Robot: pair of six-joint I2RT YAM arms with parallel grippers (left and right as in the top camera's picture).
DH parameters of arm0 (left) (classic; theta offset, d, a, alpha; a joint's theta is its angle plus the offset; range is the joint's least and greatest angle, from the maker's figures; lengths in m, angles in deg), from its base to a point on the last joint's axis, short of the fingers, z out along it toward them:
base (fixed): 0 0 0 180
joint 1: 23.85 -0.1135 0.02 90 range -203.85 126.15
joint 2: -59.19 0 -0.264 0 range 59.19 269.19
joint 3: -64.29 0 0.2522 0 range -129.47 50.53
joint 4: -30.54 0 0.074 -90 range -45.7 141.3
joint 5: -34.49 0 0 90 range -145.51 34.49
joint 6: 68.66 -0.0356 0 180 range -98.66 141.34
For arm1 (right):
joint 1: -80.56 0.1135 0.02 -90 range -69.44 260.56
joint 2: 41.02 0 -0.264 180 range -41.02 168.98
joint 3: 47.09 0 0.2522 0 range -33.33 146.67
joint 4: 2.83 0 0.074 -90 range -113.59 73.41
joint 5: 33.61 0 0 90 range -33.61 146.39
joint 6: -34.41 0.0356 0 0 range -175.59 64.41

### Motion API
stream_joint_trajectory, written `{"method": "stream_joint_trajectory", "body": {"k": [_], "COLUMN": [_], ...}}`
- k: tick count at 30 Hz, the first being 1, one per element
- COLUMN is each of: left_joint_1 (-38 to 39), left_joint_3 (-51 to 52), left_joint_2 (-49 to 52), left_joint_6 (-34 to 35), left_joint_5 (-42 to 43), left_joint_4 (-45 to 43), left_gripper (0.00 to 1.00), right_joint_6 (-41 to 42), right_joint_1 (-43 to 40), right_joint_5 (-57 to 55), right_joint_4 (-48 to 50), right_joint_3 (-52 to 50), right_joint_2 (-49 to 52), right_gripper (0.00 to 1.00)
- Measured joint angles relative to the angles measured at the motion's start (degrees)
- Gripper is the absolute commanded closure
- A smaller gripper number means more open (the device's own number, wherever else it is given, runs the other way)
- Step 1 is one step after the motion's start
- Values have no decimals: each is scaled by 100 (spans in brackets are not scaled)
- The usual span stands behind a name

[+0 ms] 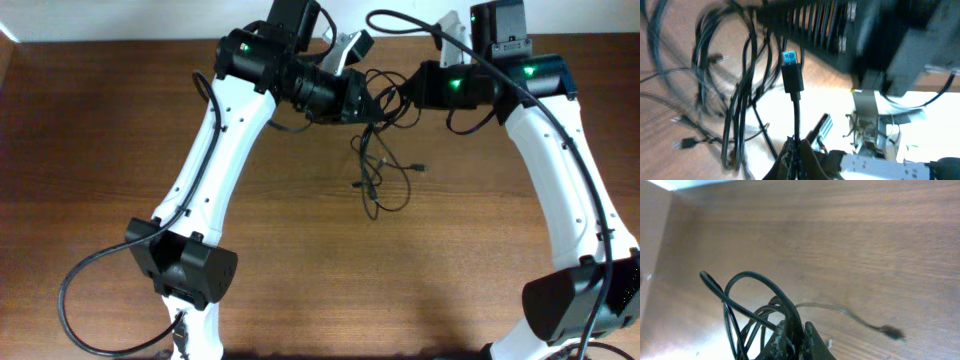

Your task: Untangle cables

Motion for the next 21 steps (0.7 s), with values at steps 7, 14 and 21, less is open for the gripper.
{"method": "stream_joint_trajectory", "body": {"k": [7,14,21], "left_joint_1": [0,350,149], "left_joint_3": [-9,564,597], "left_joint_2": [-120,-245,-247], "left_joint_6": [-1143,-1779,-1856], "left_joint_5": [59,-1410,-2100], "left_joint_4": [780,1071,951], "left_gripper": [100,0,0], "right_joint_6": [1198,1294,1163], "right_joint_1": [-343,-660,-1163], "right_joint_5": [-321,1934,3764], "right_joint_4": [-413,1119,1169], "right_joint_3": [4,-26,-26], "right_joint_2": [223,380,192], "right_gripper": [96,96,96]}}
